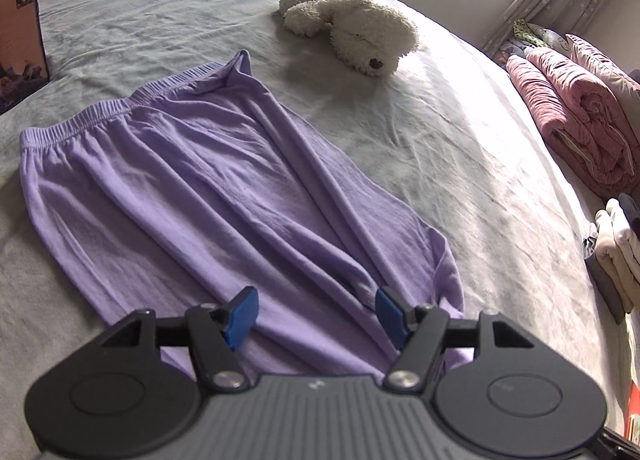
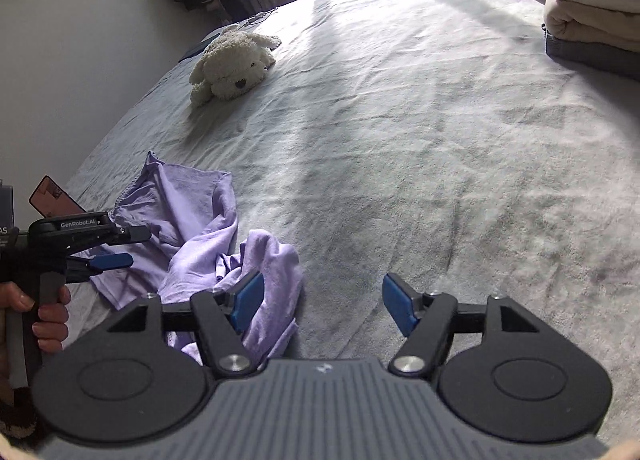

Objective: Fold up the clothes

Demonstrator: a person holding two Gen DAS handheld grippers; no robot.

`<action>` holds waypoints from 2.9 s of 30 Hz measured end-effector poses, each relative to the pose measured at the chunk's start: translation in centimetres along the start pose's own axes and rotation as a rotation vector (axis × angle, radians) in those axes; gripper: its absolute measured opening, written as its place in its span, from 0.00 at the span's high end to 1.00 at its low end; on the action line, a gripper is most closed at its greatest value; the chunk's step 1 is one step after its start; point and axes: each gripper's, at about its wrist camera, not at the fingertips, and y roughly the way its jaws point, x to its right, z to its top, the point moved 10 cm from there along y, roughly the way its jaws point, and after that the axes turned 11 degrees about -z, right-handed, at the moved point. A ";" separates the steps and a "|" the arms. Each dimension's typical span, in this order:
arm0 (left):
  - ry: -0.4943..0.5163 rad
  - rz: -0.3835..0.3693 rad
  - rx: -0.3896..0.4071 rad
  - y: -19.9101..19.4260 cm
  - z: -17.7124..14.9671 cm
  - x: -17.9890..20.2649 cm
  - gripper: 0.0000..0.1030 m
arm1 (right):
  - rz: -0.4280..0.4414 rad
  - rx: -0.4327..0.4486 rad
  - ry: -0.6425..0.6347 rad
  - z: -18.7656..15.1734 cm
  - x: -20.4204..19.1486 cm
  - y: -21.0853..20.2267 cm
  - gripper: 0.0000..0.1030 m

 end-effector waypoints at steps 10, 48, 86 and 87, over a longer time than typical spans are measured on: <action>0.092 -0.165 -0.093 -1.0 -5.1 8.0 0.36 | 0.068 -0.093 0.061 -1.4 0.5 0.7 0.32; 0.163 -0.182 0.033 -4.0 -6.8 12.7 0.64 | 0.221 0.009 -0.046 -2.7 -3.1 -0.8 0.62; 0.294 -0.239 0.055 0.4 -5.9 15.6 0.92 | -0.043 0.068 0.104 -0.1 6.6 -6.6 0.92; 0.297 -0.235 0.052 0.3 -5.8 15.6 0.92 | -0.020 0.040 0.096 -0.4 6.2 -6.7 0.92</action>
